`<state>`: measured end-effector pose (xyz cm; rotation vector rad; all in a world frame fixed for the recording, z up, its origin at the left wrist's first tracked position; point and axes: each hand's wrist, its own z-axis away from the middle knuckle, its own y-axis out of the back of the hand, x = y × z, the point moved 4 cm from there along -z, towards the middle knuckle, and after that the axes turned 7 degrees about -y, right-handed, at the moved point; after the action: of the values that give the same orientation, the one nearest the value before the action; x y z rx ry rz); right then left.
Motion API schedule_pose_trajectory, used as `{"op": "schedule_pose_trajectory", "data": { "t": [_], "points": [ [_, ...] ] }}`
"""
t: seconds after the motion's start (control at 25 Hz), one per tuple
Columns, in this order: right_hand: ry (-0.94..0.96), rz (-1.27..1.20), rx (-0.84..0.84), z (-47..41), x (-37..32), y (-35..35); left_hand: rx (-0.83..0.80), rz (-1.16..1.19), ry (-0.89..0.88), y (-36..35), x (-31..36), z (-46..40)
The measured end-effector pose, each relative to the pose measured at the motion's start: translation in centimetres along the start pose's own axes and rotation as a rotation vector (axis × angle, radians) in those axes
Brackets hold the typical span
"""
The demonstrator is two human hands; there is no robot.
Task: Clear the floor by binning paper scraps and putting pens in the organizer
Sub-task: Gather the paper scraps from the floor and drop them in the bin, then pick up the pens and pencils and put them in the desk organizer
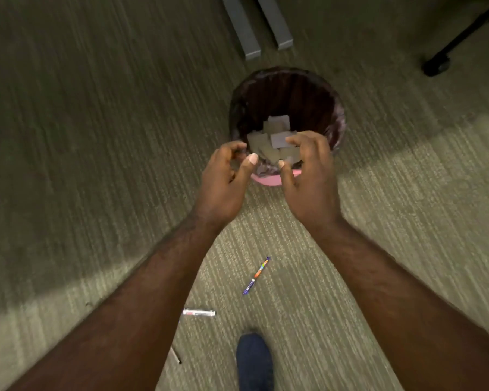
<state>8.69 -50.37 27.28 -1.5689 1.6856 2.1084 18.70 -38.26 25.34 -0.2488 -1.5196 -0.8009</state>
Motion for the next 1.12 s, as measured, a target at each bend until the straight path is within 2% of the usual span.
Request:
{"op": "schedule_pose_trajectory", "data": {
  "t": [0.16, 0.36, 0.6, 0.88, 1.12],
  "points": [
    [0.018, -0.029, -0.152, 8.7, -0.7, -5.2, 0.088, -0.085, 0.017, 5.3, -5.0, 6.9],
    [-0.016, -0.043, -0.373, 19.7, 0.0, -11.0, 0.205, -0.093, 0.164, 11.1, -12.5, 17.8],
    [-0.042, -0.014, -0.426, 28.9, 5.2, -17.2, 0.321, -0.114, 0.339, 13.9, -24.8, 32.6],
    [-0.196, 0.227, -0.453, 32.2, 15.9, -22.9, 0.343, -0.117, 0.519, 13.5, -36.1, 44.0],
    [-0.099, 0.458, -0.493, 32.5, 19.8, -27.6, 0.364, -0.099, 0.481, 13.2, -40.4, 45.3]
  ]
}}
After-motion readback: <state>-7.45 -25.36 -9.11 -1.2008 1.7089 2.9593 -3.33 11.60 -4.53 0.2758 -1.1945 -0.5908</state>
